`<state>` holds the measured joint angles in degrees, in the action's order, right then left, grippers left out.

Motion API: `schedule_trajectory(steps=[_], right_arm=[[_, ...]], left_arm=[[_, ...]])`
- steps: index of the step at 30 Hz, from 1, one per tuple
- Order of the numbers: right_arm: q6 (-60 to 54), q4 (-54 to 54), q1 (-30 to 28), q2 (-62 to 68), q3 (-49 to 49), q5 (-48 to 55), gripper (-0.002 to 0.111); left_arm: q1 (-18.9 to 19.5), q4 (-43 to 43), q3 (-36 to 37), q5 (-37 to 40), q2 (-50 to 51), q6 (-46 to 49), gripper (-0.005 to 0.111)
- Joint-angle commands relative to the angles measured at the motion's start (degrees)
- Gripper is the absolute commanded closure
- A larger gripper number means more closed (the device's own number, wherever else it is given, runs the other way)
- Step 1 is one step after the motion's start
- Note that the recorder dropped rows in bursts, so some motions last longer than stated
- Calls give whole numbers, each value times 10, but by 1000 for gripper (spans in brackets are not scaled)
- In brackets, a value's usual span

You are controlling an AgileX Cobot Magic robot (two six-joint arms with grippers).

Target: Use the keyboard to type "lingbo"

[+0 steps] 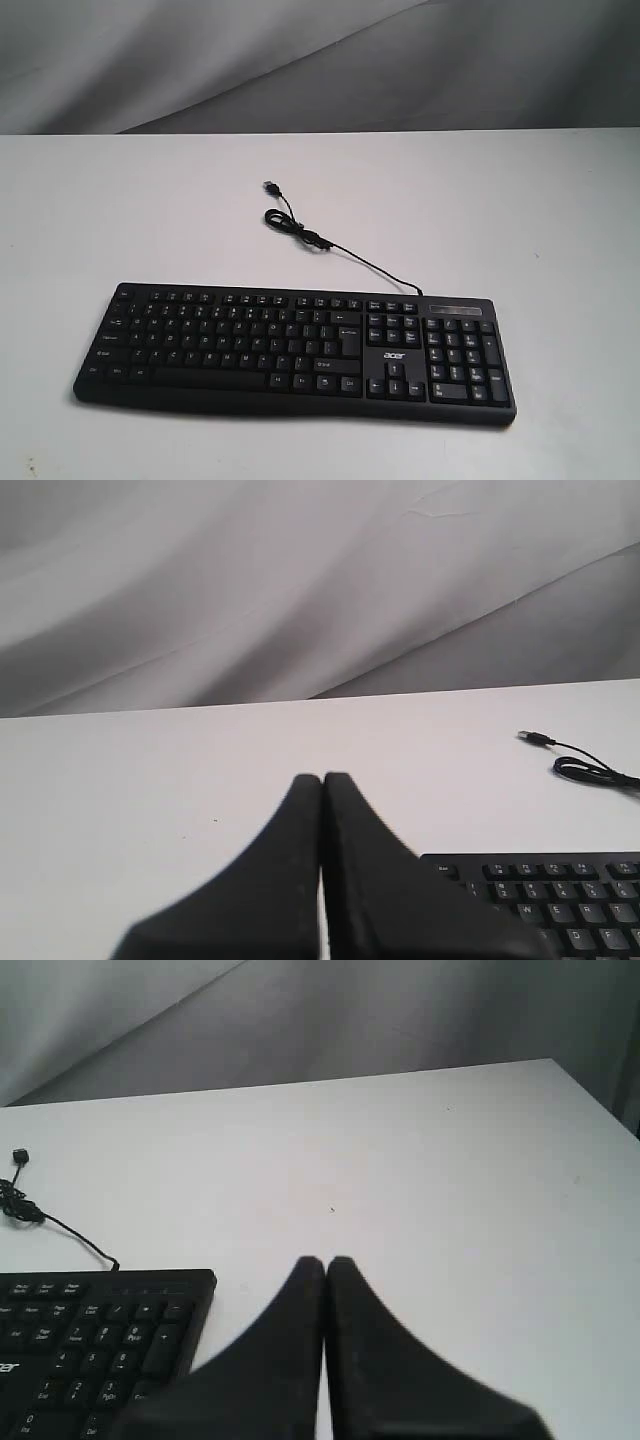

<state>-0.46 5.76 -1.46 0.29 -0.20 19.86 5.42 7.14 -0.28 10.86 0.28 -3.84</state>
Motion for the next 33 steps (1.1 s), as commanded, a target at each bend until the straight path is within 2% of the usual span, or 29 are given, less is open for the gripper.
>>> schedule_trajectory(steps=[1, 9, 16, 22, 26, 28, 31, 33], right_arm=[[1, -7, -4, -3, 2, -1, 108], [-1, -7, -4, -3, 2, -20, 108], [5, 18, -4, -3, 2, -228, 108], [9, 34, -4, -3, 2, -322, 108], [65, 85, -4, -3, 2, -411, 108], [82, 36, -3, -3, -3, -416, 108], [144, 32, -3, 15, -14, -503, 108], [171, -4, -3, 86, -72, -456, 108]], left_arm=[[-3, 0, 3, -4, -3, -1, 106], [-3, 0, 3, -4, -3, -1, 106], [-3, 0, 3, -4, -3, -1, 106], [-3, 0, 3, -4, -3, -1, 106], [-3, 0, 3, -4, -3, -1, 106], [-3, 0, 3, -4, -3, -1, 106], [-3, 0, 3, -4, -3, -1, 106], [-3, 0, 3, -4, -3, -1, 106]])
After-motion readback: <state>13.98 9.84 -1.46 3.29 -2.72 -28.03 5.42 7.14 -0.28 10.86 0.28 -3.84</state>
